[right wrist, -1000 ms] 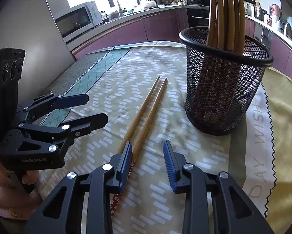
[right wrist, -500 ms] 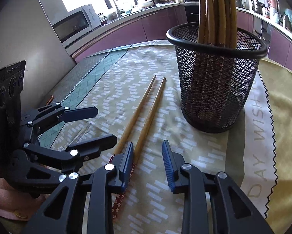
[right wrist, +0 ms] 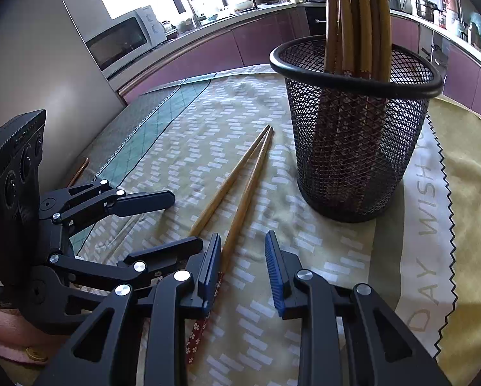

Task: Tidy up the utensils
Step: 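Close the left tool on a chopstick while the right tool grasps the other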

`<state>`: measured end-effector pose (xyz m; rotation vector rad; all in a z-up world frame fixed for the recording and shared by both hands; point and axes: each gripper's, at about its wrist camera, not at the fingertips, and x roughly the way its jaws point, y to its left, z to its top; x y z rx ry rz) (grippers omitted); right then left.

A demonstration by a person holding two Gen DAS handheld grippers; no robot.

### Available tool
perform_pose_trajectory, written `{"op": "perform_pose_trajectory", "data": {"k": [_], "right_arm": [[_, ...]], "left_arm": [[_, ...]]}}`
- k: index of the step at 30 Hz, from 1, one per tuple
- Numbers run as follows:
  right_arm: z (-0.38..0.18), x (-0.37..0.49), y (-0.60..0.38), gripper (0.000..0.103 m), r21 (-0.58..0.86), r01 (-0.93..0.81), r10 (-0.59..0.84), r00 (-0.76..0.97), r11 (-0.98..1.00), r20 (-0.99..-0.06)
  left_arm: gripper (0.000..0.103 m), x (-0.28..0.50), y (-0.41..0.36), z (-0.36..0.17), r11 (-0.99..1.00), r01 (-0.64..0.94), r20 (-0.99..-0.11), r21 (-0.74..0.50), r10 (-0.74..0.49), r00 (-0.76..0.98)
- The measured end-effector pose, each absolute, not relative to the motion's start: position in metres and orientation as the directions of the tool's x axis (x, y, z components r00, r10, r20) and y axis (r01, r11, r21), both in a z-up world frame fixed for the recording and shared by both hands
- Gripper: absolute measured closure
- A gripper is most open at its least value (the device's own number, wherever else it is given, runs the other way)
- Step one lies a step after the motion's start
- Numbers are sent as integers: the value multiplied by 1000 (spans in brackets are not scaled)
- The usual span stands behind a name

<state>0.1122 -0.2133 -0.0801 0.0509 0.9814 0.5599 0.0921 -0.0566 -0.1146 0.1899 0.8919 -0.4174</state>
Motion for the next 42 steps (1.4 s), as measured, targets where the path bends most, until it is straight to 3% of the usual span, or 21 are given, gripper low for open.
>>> {"op": "perform_pose_trajectory", "data": {"k": [7, 13, 21, 23, 28, 38, 42], "right_arm": [[-79, 116, -208, 77, 270, -428, 458, 434, 863, -776], [-80, 127, -200, 78, 259, -426, 448, 437, 867, -780], [-82, 136, -200, 94, 279, -402, 452, 445, 872, -773], [-83, 135, -203, 95, 299, -390, 463, 443, 871, -768], [-79, 129, -214, 97, 330, -370, 480, 457, 868, -749], [-78, 122, -212, 97, 306, -387, 468, 448, 870, -762], [-80, 119, -205, 93, 259, -405, 438, 449, 877, -779]], "left_arm": [[54, 93, -55, -113, 905, 425, -787, -21, -278, 551], [66, 104, -58, -113, 901, 432, -791, -21, -279, 544], [81, 118, -59, -113, 905, 423, -790, -54, -298, 536], [91, 119, -58, -113, 907, 415, -789, -74, -307, 532], [95, 117, -54, -113, 918, 383, -785, -106, -314, 535], [95, 108, -49, -113, 918, 379, -791, -116, -316, 523], [86, 111, -53, -111, 917, 388, -792, -93, -304, 529]]}}
